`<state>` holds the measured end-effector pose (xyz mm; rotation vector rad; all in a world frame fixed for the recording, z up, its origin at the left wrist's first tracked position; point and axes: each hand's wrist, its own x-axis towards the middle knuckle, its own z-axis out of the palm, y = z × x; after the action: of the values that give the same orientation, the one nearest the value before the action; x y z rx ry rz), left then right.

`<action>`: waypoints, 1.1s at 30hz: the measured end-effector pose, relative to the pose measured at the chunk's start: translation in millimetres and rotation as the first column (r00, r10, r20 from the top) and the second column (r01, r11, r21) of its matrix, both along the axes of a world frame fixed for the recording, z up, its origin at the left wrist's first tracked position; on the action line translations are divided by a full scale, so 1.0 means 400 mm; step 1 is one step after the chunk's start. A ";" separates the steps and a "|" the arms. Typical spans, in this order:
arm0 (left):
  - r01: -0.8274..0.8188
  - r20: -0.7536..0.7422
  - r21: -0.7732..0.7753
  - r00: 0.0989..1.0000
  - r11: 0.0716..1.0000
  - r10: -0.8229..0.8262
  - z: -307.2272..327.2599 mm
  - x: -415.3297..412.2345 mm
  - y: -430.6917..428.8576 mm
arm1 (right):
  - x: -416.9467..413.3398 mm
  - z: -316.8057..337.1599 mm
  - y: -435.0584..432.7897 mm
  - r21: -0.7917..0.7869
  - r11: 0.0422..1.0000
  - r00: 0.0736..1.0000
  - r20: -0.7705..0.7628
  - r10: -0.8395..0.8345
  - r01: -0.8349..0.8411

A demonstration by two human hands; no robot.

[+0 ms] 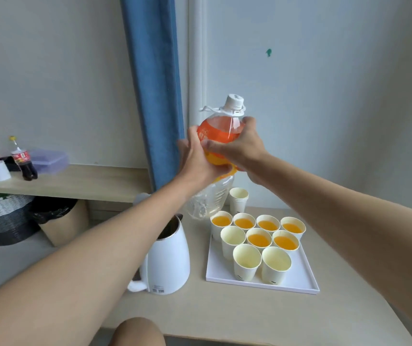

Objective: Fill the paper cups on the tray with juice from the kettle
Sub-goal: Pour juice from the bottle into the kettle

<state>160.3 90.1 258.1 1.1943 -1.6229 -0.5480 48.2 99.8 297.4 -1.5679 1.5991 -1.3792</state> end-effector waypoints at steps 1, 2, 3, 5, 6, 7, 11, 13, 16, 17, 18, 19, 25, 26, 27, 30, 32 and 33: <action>-0.003 0.026 0.020 1.000 1.000 0.003 0.013 0.007 -0.022 | 0.006 -0.002 -0.026 -0.030 0.999 0.999 0.017 -0.036 0.037; -0.006 0.045 0.061 0.999 0.998 0.004 0.022 0.017 -0.050 | 0.013 -0.005 -0.055 -0.058 0.996 0.997 0.031 -0.072 0.073; 0.010 0.060 0.129 0.998 0.992 -0.018 0.030 0.028 -0.074 | 0.021 -0.010 -0.083 -0.068 0.992 0.994 0.038 -0.104 0.106; 0.130 -0.004 0.302 0.991 0.944 -0.135 0.042 0.044 -0.120 | 0.031 -0.032 -0.140 -0.047 0.988 0.989 0.018 -0.146 0.146; 0.189 -0.057 0.373 0.982 0.908 -0.181 0.040 0.049 -0.154 | 0.035 -0.048 -0.177 -0.027 0.988 0.988 -0.003 -0.154 0.154; 0.230 -0.116 0.423 0.973 0.876 -0.200 0.040 0.050 -0.169 | 0.036 -0.063 -0.197 -0.006 0.988 0.988 -0.024 -0.154 0.154; 0.264 -0.316 0.537 0.943 0.801 -0.099 0.019 0.054 -0.262 | 0.051 -0.135 -0.306 0.096 0.984 0.988 -0.056 -0.144 0.149; 0.266 -0.345 0.578 0.936 0.771 -0.065 -0.003 0.050 -0.313 | 0.057 -0.175 -0.364 0.167 0.974 0.988 -0.034 -0.149 0.153; 0.259 -0.369 0.626 0.929 0.735 -0.014 -0.035 0.043 -0.368 | 0.055 -0.220 -0.416 0.233 0.962 0.989 0.010 -0.149 0.142; 0.255 -0.370 0.639 0.929 0.726 -0.001 -0.048 0.039 -0.388 | 0.053 -0.236 -0.432 0.250 0.958 0.988 0.015 -0.151 0.142; 0.251 -0.372 0.652 0.928 0.716 0.013 -0.061 0.036 -0.406 | 0.050 -0.254 -0.447 0.262 0.955 0.989 0.014 -0.149 0.140; 0.239 -0.360 0.663 0.933 0.710 0.022 -0.074 0.032 -0.421 | 0.048 -0.270 -0.461 0.273 0.952 0.989 0.016 -0.147 0.137; 0.209 -0.329 0.707 0.943 0.675 0.053 -0.163 0.022 -0.489 | 0.040 -0.353 -0.509 0.309 0.945 0.994 -0.006 -0.110 0.107; 0.209 -0.329 0.710 0.943 0.673 0.055 -0.178 0.022 -0.498 | 0.037 -0.361 -0.513 0.308 0.946 0.995 -0.032 -0.098 0.103; 0.200 -0.325 0.710 0.944 0.675 0.063 -0.187 0.021 -0.503 | 0.036 -0.368 -0.514 0.310 0.946 0.995 -0.060 -0.082 0.097; 0.183 -0.309 0.707 0.949 0.683 0.065 -0.207 0.023 -0.517 | 0.035 -0.380 -0.514 0.302 0.950 0.991 -0.125 -0.048 0.084; 0.176 -0.299 0.700 0.952 0.692 0.061 -0.217 0.023 -0.520 | 0.035 -0.387 -0.514 0.285 0.955 0.988 -0.148 -0.045 0.086; 0.172 -0.297 0.700 0.953 0.693 0.064 -0.218 0.024 -0.521 | 0.034 -0.389 -0.514 0.272 0.958 0.987 -0.156 -0.048 0.089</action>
<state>169.8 -118.3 170.8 1.5244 -1.1871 -1.4397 61.7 -106.0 141.7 -1.4838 1.8613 -1.0351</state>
